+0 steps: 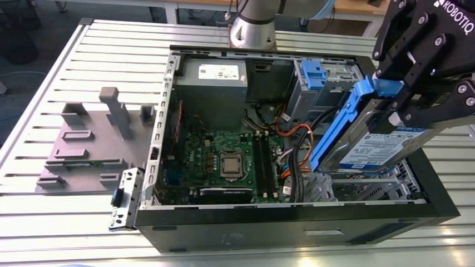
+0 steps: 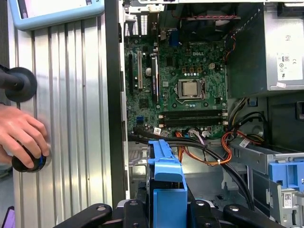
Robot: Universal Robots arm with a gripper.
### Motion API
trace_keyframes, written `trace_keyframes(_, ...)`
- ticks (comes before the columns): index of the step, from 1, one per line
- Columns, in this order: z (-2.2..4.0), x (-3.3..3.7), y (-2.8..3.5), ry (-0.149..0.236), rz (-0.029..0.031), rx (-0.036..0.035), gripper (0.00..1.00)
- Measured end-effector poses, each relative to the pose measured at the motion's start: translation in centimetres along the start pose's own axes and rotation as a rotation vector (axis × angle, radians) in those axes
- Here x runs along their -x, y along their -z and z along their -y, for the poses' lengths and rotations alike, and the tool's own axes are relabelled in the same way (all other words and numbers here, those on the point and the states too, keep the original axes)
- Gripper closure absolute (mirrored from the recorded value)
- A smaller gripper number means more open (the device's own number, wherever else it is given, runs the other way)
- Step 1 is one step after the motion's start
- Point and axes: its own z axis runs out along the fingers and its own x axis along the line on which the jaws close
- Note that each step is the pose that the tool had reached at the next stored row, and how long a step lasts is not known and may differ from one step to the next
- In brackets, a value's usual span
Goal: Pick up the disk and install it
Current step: 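Pick up the disk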
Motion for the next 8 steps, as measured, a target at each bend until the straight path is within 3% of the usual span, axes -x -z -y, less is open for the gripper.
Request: trace_keyframes(8,0.22,0.01,-0.04,0.0,0.0,0.0,0.64)
